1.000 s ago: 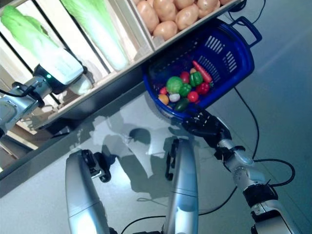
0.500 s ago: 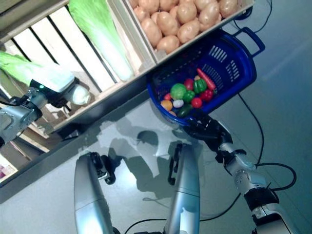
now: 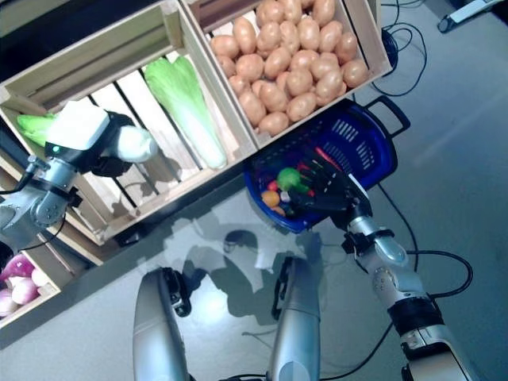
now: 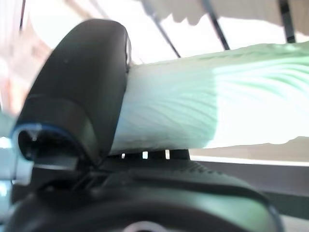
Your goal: Put vegetables into the basket
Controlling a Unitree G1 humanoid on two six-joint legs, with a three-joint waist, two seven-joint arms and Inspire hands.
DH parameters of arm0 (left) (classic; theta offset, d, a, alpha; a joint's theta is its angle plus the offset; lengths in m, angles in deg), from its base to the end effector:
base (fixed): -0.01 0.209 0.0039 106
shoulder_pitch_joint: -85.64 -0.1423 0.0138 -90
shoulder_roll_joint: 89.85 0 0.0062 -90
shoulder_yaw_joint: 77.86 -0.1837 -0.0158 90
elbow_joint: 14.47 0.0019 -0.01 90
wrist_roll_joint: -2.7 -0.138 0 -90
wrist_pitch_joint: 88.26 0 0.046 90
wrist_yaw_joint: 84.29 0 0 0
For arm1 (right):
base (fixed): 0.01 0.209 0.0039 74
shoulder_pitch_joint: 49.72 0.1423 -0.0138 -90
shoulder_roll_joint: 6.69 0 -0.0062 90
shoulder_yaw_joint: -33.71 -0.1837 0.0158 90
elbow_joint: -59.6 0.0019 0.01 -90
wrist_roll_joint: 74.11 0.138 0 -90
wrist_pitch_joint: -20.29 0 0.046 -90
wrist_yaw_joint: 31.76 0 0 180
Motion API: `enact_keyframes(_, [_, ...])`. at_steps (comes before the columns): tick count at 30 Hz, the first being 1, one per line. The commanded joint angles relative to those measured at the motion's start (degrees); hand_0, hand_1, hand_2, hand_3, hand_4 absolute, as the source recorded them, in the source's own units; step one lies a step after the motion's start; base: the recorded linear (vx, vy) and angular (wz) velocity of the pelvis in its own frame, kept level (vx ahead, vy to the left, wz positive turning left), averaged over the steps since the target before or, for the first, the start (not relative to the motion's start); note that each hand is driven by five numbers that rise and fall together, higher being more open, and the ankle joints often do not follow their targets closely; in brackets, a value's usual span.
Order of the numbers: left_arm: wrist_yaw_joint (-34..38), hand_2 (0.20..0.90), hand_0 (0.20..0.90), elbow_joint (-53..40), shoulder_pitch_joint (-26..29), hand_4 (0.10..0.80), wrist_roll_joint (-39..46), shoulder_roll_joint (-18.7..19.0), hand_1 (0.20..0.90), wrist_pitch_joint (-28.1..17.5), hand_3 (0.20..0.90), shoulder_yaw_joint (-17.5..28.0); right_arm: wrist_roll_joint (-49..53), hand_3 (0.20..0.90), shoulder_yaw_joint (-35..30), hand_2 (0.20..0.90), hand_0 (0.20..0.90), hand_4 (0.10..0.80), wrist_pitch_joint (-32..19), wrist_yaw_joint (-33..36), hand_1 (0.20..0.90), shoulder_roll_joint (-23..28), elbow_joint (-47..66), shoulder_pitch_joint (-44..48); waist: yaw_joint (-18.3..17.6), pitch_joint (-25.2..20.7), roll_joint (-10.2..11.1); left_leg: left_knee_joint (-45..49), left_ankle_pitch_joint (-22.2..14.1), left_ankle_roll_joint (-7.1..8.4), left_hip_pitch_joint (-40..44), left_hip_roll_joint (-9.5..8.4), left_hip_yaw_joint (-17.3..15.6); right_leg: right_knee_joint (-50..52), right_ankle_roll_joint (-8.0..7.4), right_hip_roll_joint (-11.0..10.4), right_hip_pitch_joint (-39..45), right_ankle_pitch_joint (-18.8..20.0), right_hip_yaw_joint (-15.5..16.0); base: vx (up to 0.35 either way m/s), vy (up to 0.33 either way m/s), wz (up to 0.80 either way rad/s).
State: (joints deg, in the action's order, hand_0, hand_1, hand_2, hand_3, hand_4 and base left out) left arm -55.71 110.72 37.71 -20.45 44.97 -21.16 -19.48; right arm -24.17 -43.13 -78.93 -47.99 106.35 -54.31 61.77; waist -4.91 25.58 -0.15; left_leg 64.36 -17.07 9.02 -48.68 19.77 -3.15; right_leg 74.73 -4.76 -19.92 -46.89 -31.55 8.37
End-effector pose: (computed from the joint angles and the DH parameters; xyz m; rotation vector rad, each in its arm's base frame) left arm 0.2914 0.3000 0.1803 1.4849 -0.5775 0.1335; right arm 0.2675 -0.2614 0.0939 0.1252 -0.0769 0.2702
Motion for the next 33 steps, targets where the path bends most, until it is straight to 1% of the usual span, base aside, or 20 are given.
enact_keyframes(1, [3.2,0.300,0.300,-3.1,-3.0,0.400,12.4,-1.2,0.300,-4.7,0.300,10.8,-8.3,0.900,-2.4,0.900,0.900,0.800,-7.8,4.0,0.900,-3.1,4.3,0.0,1.1,-10.2,-0.9,-7.7,-1.5,-4.72,7.9,-0.84,-4.1,-13.6,0.24,-1.4,4.2,11.6,-1.6,0.050,-0.042,0.03])
enact_keyframes(3, [0.9,0.300,0.300,-4.4,-3.7,0.400,16.7,-2.5,0.300,-6.6,0.300,12.7,-12.1,0.900,-2.1,0.900,0.900,0.800,-8.4,5.4,0.900,-3.1,5.0,0.4,1.3,-10.7,-0.8,-9.6,-1.1,-4.62,9.8,-1.02,-4.3,-15.3,0.17,-1.5,6.0,12.0,-1.3,0.059,-0.051,0.01])
enact_keyframes(5, [-5.2,0.300,0.300,-7.8,-5.1,0.400,25.1,-7.2,0.300,-8.1,0.300,16.7,-17.3,0.900,-0.6,0.900,0.900,0.800,-8.5,8.0,0.900,-3.1,6.5,2.5,2.0,-11.8,-0.5,-13.0,-0.7,-4.20,13.3,-1.40,-4.6,-18.5,-0.10,-1.7,9.3,12.7,-0.7,0.054,-0.075,0.03])
enact_keyframes(6, [-7.2,0.300,0.300,-8.6,-5.2,0.400,28.1,-9.0,0.300,-8.5,0.300,17.5,-19.1,0.900,0.1,0.900,0.900,0.800,-8.7,8.9,0.900,-3.4,6.5,3.9,2.3,-12.1,-0.4,-14.0,-0.6,-4.06,14.4,-1.53,-4.7,-19.3,-0.17,-1.8,10.3,13.0,-0.3,-0.058,-0.066,0.06])
enact_keyframes(7, [-8.7,0.300,0.300,-9.0,-5.1,0.400,29.9,-10.4,0.300,-8.6,0.300,18.1,-19.9,0.900,0.5,0.900,0.900,0.800,-8.7,9.3,0.900,-3.6,6.7,4.9,2.4,-12.3,-0.3,-15.3,1.1,-4.41,14.5,-1.61,-5.0,-20.7,0.34,-1.9,10.5,14.7,0.3,-0.072,-0.060,0.02])
enact_keyframes(8, [-10.1,0.300,0.300,-9.5,-5.1,0.400,31.9,-11.8,0.300,-8.8,0.300,18.6,-20.3,0.900,1.0,0.900,0.900,0.800,-8.4,9.5,0.900,-3.9,6.9,5.9,2.6,-12.5,-0.2,-15.7,1.2,-4.30,15.1,-1.68,-5.1,-21.2,0.25,-2.0,11.1,14.9,0.6,-0.083,-0.067,0.00])
enact_keyframes(9, [-13.4,0.300,0.300,-10.4,-4.9,0.400,37.9,-14.5,0.300,-9.2,0.300,19.3,-21.7,0.900,1.9,0.900,0.900,0.800,-7.4,9.7,0.900,-4.3,7.6,7.7,2.8,-12.7,0.0,-16.2,1.2,-4.12,16.1,-1.68,-5.0,-21.7,0.06,-2.3,12.2,15.1,0.9,-0.022,-0.071,0.01])
enact_keyframes(10, [-16.2,0.300,0.300,-11.1,-4.7,0.400,41.5,-17.0,0.300,-8.9,0.300,19.9,-23.7,0.900,2.7,0.900,0.900,0.800,-7.0,9.8,0.900,-4.7,7.4,9.1,3.0,-12.9,0.1,-16.9,1.2,-4.04,17.1,-1.70,-5.1,-22.3,-0.07,-2.5,13.2,15.4,1.3,-0.020,-0.063,0.03])
enact_keyframes(12, [-18.3,0.300,0.300,-11.5,-4.4,0.400,45.3,-18.3,0.300,-8.6,0.300,20.1,-24.5,0.900,3.4,0.900,0.900,0.800,-6.4,9.0,0.900,-5.0,7.2,10.1,3.0,-12.9,0.2,-17.3,1.3,-3.98,17.8,-1.76,-5.2,-22.7,-0.11,-2.6,13.9,15.5,1.4,-0.016,-0.036,0.00])
enact_keyframes(13, [-21.7,0.300,0.300,-12.4,-4.3,0.400,50.6,-20.9,0.300,-7.9,0.300,20.4,-24.5,0.900,4.7,0.900,0.900,0.800,-4.8,8.3,0.900,-5.1,7.0,11.8,3.2,-13.1,0.3,-18.5,1.6,-3.88,19.2,-1.94,-5.2,-23.6,-0.33,-2.7,15.2,15.9,1.7,-0.022,-0.043,-0.03])
enact_keyframes(14, [-23.8,0.300,0.300,-13.1,-4.3,0.400,54.0,-22.4,0.300,-7.4,0.300,20.5,-24.3,0.900,5.4,0.900,0.900,0.800,-3.8,7.7,0.900,-5.4,6.8,12.8,3.4,-13.2,0.5,-19.5,1.9,-3.95,20.3,-2.07,-5.4,-24.4,-0.38,-2.6,16.3,16.1,2.0,-0.019,-0.063,-0.07])
enact_keyframes(15, [-25.8,0.300,0.300,-13.6,-4.3,0.400,57.5,-23.9,0.300,-6.6,0.300,20.6,-24.1,0.900,6.0,0.900,0.900,0.800,-2.7,6.8,0.900,-5.8,6.5,13.6,3.5,-13.4,0.7,-20.7,2.3,-3.94,21.7,-2.23,-5.7,-25.6,-0.44,-2.3,17.8,16.5,2.4,-0.005,-0.048,-0.09])
enact_keyframes(16, [-26.3,0.300,0.300,-13.7,-4.2,0.400,58.5,-24.9,0.300,-6.2,0.300,20.4,-24.0,0.900,6.4,0.900,0.900,0.800,-2.4,6.8,0.900,-6.0,6.1,14.1,3.5,-13.5,0.8,-21.6,2.5,-4.01,22.5,-2.36,-5.8,-26.5,-0.55,-2.2,18.5,16.8,2.5,0.003,-0.056,-0.07])
enact_keyframes(18, [-29.6,0.300,0.300,-14.0,-3.6,0.400,65.8,-27.2,0.300,-3.6,0.300,20.1,-22.4,0.900,7.7,0.900,0.900,0.800,-0.2,5.3,0.900,-6.7,4.9,16.2,3.7,-13.9,1.0,-24.5,3.7,-4.04,25.3,-2.63,-6.3,-29.7,-0.63,-1.4,21.6,17.8,3.2,0.005,-0.052,0.02])
enact_keyframes(21, [-31.7,0.300,0.300,-13.0,-2.8,0.400,73.2,-30.1,0.300,-1.2,0.300,19.4,-21.7,0.900,9.5,0.900,0.900,0.800,2.6,4.1,0.900,-7.8,3.0,18.4,3.7,-14.7,1.3,-28.3,5.2,-3.96,29.1,-2.92,-7.0,-34.6,-0.37,-0.2,26.1,19.2,4.4,0.031,-0.050,-0.05])
enact_keyframes(23, [-32.4,0.300,0.300,-12.9,-2.7,0.400,75.1,-30.9,0.300,-0.6,0.300,19.4,-21.7,0.900,10.0,0.900,0.900,0.800,3.3,3.9,0.900,-8.0,2.6,18.9,3.7,-14.8,1.3,-29.3,5.6,-3.91,30.1,-3.01,-7.2,-35.8,-0.40,0.0,27.1,19.6,4.7,0.038,-0.038,-0.11])
enact_keyframes(26, [-34.2,0.300,0.300,-12.1,-2.9,0.400,80.1,-34.3,0.300,2.5,0.300,19.0,-22.1,0.900,12.0,0.900,0.900,0.800,7.5,2.3,0.900,-8.8,1.0,21.3,3.9,-16.4,1.8,-35.4,8.0,-3.44,35.5,-3.77,-8.9,-42.7,-0.52,1.9,32.7,21.3,6.1,0.081,-0.062,-0.05])
enact_keyframes(29, [-34.4,0.300,0.300,-11.4,-2.8,0.400,80.7,-35.5,0.300,3.3,0.300,18.3,-20.1,0.900,12.9,0.900,0.900,0.800,9.8,2.4,0.900,-9.2,0.3,22.7,4.0,-17.6,2.1,-39.6,9.8,-3.22,39.1,-4.72,-10.0,-47.6,-0.66,3.1,36.4,22.8,7.2,0.087,-0.048,-0.05])
enact_keyframes(31, [-34.9,0.300,0.300,-11.1,-3.3,0.400,80.9,-36.7,0.300,4.2,0.300,18.2,-17.8,0.900,13.2,0.900,0.900,0.800,11.9,2.1,0.900,-10.2,-0.6,23.5,4.1,-18.8,2.4,-44.0,11.5,-2.98,42.4,-5.63,-10.7,-53.0,-0.93,4.5,40.1,24.3,8.1,0.119,-0.050,-0.02])
enact_keyframes(33, [-35.9,0.300,0.300,-9.9,-3.6,0.400,80.9,-37.7,0.300,4.9,0.300,17.8,-16.8,0.900,13.9,0.900,0.900,0.800,14.4,2.1,0.900,-11.6,-1.7,24.1,4.0,-20.3,2.7,-50.0,13.6,-2.58,46.4,-6.90,-11.3,-60.0,-1.49,6.5,44.5,26.4,8.6,0.144,-0.033,0.07])
